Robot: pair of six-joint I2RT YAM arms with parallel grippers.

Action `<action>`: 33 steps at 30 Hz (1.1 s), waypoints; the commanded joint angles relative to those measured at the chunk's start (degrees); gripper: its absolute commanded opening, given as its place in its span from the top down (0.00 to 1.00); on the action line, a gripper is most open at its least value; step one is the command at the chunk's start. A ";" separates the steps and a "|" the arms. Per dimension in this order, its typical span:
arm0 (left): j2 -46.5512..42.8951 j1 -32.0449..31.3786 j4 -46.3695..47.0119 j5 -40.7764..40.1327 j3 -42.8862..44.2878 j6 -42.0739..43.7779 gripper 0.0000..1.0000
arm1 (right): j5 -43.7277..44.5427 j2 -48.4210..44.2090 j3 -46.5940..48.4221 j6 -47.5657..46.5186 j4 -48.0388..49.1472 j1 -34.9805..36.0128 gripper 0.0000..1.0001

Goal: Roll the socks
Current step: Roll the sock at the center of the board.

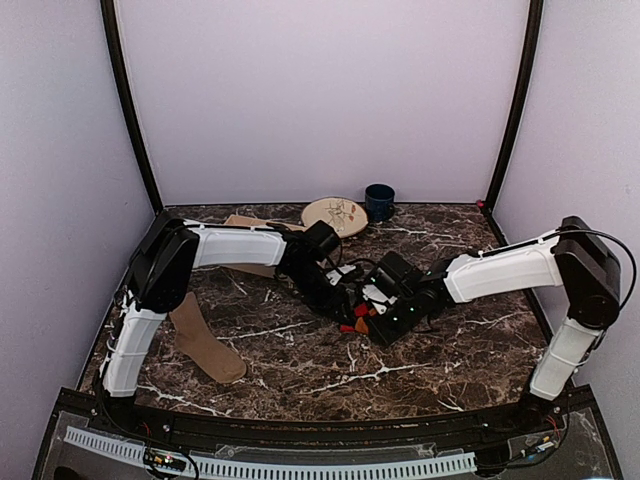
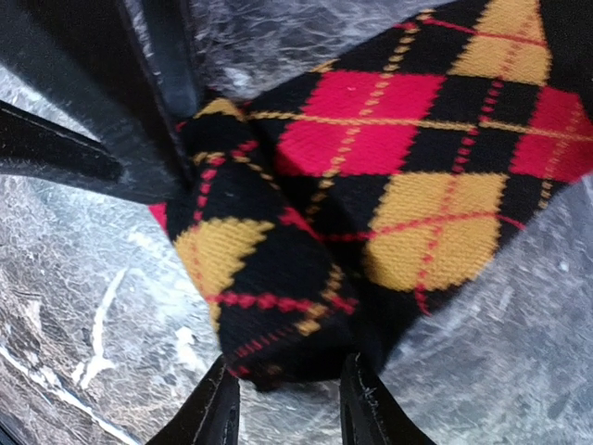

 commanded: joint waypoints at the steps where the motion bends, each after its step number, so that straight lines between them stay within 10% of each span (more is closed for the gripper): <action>1: 4.36 -0.79 -9.87 -4.14 -0.57 1.43 0.71 | 3.73 -3.04 0.59 1.79 -1.54 0.24 0.63; 24: 6.55 -0.79 -13.34 -3.70 3.52 2.56 0.72 | 0.33 -13.45 -9.60 13.16 6.46 0.41 0.60; 33: 6.70 -0.79 -14.75 -2.46 3.96 3.79 0.72 | 11.71 -12.34 -9.85 10.15 14.61 5.36 0.59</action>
